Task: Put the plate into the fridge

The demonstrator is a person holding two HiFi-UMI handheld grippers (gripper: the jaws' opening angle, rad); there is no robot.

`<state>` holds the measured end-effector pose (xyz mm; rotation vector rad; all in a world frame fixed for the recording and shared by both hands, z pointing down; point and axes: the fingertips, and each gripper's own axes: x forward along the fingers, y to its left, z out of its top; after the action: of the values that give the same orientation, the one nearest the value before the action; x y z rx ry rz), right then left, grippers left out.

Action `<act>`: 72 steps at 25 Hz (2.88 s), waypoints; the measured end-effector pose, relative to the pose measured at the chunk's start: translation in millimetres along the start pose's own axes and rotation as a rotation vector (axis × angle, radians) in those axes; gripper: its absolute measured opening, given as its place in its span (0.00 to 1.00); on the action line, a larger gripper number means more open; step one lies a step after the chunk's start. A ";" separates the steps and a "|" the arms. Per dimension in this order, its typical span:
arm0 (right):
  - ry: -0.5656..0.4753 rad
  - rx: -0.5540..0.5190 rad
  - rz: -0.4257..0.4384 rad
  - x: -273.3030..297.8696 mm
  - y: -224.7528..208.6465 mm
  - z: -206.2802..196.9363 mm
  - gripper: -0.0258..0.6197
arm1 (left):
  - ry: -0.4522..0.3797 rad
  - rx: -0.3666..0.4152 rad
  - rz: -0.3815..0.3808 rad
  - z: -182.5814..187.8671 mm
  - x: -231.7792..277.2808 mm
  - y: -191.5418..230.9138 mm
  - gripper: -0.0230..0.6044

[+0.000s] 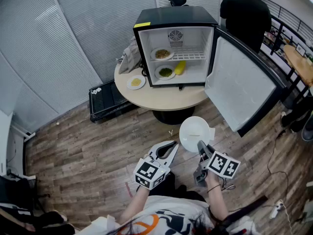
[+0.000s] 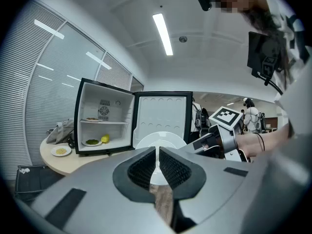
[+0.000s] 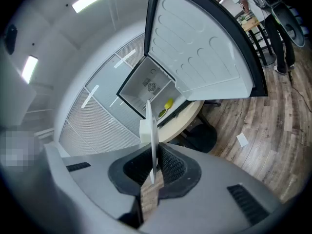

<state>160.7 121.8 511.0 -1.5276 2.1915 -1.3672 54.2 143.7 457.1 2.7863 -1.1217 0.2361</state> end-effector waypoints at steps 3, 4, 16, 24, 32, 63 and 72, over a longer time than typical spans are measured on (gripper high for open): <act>-0.005 0.005 0.003 1.9 1.2 2.5 0.09 | 0.000 -0.002 0.000 1.2 0.4 1.9 0.07; -0.009 0.009 0.006 3.1 2.0 3.7 0.09 | 0.000 -0.002 0.000 1.5 0.5 3.4 0.07; 0.000 0.041 0.002 32.4 5.8 6.3 0.09 | 0.005 -0.015 0.015 0.1 4.2 34.2 0.07; 0.006 0.061 -0.004 64.6 6.1 17.1 0.09 | 0.013 -0.025 0.019 0.7 20.3 66.6 0.07; 0.009 0.079 -0.019 100.9 6.7 35.3 0.09 | 0.022 -0.027 -0.007 8.9 49.8 102.4 0.07; -0.089 0.156 -0.073 236.5 47.5 71.3 0.09 | -0.007 -0.021 -0.118 27.7 93.1 263.8 0.07; -0.100 0.160 -0.103 237.1 45.9 78.1 0.09 | -0.014 -0.045 -0.140 27.7 101.4 269.0 0.07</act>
<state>61.2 -111.6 517.4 -1.6315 1.9205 -1.4242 -58.2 -122.3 465.8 2.8146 -0.9174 0.1749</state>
